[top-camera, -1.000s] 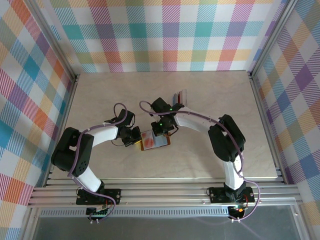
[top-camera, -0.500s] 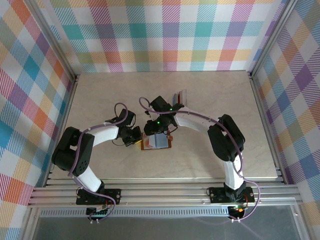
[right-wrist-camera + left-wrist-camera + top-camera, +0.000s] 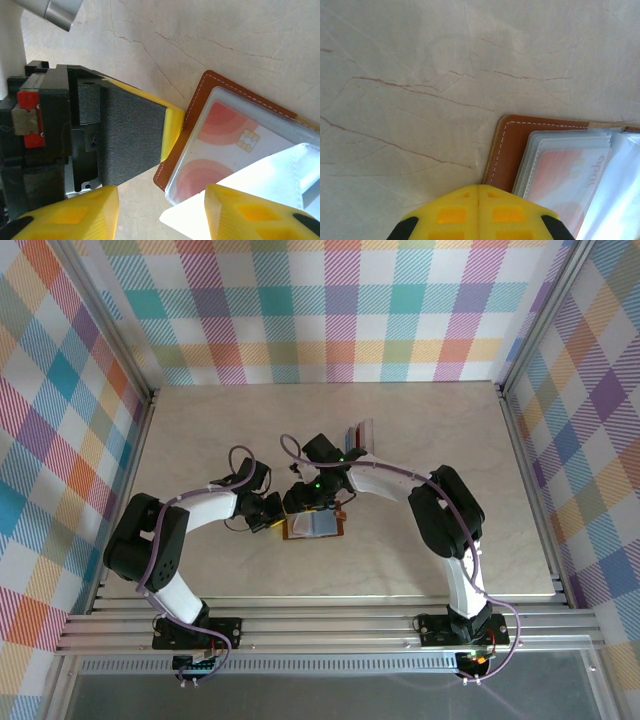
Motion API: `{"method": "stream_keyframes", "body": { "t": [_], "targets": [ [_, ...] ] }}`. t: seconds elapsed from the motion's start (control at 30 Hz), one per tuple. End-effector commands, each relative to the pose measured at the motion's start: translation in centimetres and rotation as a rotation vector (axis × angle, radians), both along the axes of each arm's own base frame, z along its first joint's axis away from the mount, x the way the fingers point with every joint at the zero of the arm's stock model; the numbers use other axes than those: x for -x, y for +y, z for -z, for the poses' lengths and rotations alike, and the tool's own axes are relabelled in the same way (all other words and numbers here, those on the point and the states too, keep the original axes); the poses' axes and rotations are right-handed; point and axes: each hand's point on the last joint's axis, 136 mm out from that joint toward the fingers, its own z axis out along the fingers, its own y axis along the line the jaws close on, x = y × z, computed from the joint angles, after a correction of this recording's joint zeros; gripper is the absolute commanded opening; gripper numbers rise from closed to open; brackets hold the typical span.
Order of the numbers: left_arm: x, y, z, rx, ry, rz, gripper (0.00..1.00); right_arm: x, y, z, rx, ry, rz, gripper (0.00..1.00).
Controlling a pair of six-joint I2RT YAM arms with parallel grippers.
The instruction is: Put the credit cards into the card holder
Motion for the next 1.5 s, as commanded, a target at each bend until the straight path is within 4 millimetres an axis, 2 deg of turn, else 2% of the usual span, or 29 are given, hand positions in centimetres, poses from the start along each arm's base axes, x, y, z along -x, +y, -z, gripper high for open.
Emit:
{"method": "stream_keyframes", "body": {
  "t": [0.0,0.27,0.4,0.47,0.6,0.63,0.7,0.83,0.97,1.47],
  "targets": [
    [1.7,-0.5,2.2,0.012,0.067,0.017,0.01,1.2,1.2,-2.8,-0.115,-0.017,-0.064,0.55],
    [1.7,-0.5,2.5,0.015,0.073,0.016,0.05,1.1,-0.1,-5.3,-0.154,-0.071,-0.063,0.66],
    [1.7,-0.4,2.4,0.012,0.073,0.013,0.06,0.1,-1.6,-4.9,-0.095,-0.087,-0.009,0.66],
    [1.7,-0.2,2.2,0.013,0.069,0.011,0.07,-0.6,-2.6,-4.3,-0.076,-0.07,0.033,0.6],
    [1.7,-0.1,2.1,0.014,0.065,0.009,0.08,-1.7,-4.8,-2.4,-0.014,-0.031,0.122,0.32],
    [1.7,-0.1,2.1,0.015,0.064,0.009,0.08,-1.9,-5.2,-2.0,0.0,-0.025,0.137,0.32],
    [1.7,-0.2,2.2,0.017,0.066,0.01,0.08,-2.1,-5.8,-1.5,0.011,-0.011,0.158,0.37],
    [1.7,-0.3,2.2,0.022,0.07,0.011,0.08,-2.5,-7.2,-1.8,0.082,-0.073,0.184,0.43],
    [1.7,-0.3,2.3,0.019,0.071,0.011,0.08,-2.4,-9.3,-0.6,0.207,-0.086,0.197,0.51],
    [1.7,-0.3,2.7,0.017,0.079,0.01,0.08,-1.1,-8.2,2.2,0.237,0.02,0.12,0.54]
  ]
}}
